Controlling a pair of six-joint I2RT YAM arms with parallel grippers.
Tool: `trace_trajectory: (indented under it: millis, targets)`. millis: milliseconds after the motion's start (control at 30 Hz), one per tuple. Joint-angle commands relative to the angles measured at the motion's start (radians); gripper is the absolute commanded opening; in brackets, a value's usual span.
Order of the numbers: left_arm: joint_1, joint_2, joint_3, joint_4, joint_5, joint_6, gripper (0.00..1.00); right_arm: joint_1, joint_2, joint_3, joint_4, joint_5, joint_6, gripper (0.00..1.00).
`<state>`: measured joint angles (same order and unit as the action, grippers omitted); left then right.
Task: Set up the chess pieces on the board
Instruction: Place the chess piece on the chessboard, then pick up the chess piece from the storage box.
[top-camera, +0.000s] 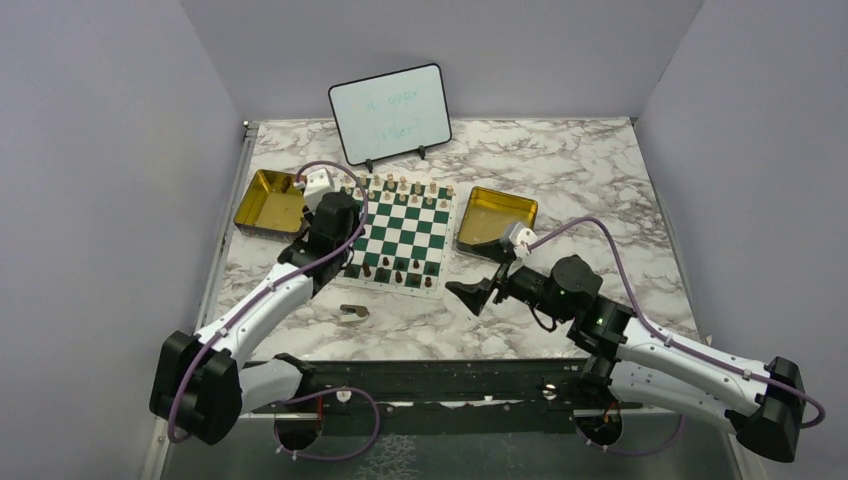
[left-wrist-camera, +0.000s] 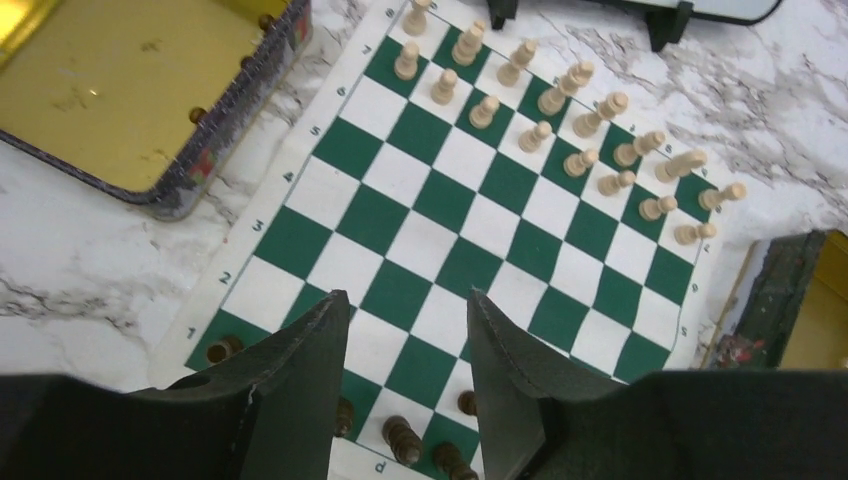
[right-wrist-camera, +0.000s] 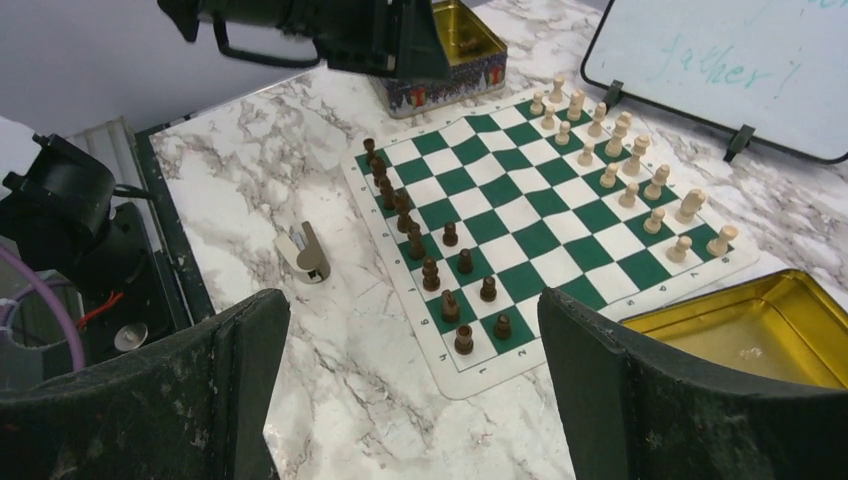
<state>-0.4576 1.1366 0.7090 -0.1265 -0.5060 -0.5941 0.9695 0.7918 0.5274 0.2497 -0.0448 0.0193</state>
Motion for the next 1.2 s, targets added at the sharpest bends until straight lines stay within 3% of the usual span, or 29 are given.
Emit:
trace_trajectory:
  millis: [0, 100, 333, 600, 833, 1167]
  targets:
    - [0.096, 0.067, 0.125, -0.135, 0.064, 0.06, 0.49, 0.003, -0.014, 0.025, -0.047, 0.035, 0.062, 1.0]
    - [0.212, 0.118, 0.177, -0.148, 0.148, 0.087, 0.48, 0.003, -0.029, 0.017, -0.044, 0.018, 0.06, 1.0]
    - [0.409, 0.273, 0.304, -0.153, 0.218, 0.107, 0.34, 0.004, -0.027, -0.004, -0.006, -0.008, 0.091, 1.0]
    - [0.614, 0.438, 0.342, 0.111, 0.396, 0.078, 0.32, 0.004, -0.005, -0.027, 0.04, -0.001, 0.099, 1.0]
    - [0.662, 0.612, 0.419, 0.23, 0.446, 0.126, 0.28, 0.003, 0.036, -0.012, 0.032, 0.001, 0.074, 1.0]
    - [0.684, 0.781, 0.498, 0.326, 0.494, 0.373, 0.28, 0.004, 0.023, 0.035, 0.0, 0.006, 0.083, 1.0]
